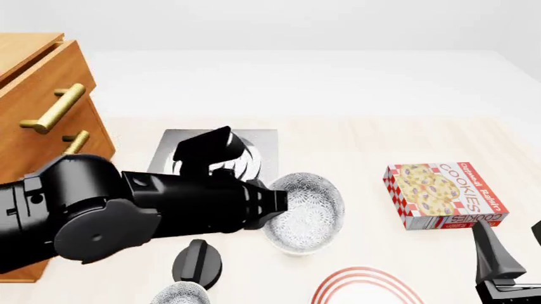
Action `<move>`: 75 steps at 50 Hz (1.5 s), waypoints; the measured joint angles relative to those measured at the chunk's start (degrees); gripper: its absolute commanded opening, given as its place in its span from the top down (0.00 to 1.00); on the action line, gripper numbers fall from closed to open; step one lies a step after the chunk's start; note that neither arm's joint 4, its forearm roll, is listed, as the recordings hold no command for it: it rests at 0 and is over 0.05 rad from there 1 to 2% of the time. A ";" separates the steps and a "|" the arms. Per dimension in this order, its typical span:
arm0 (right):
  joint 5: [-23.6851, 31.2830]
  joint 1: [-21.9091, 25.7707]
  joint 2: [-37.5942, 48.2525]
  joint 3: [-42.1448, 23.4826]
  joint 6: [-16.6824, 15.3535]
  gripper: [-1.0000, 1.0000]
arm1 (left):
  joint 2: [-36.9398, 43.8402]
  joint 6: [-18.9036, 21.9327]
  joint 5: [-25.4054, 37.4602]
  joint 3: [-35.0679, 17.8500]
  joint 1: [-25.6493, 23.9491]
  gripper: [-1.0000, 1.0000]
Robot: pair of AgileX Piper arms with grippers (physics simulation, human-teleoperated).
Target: Pick the akita bowl on the wooden cabinet and place it on the plate.
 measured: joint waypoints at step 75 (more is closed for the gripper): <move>-0.06 -0.03 0.14 -0.10 0.03 0.00 | 16.18 -4.90 -5.27 -2.46 -4.85 1.00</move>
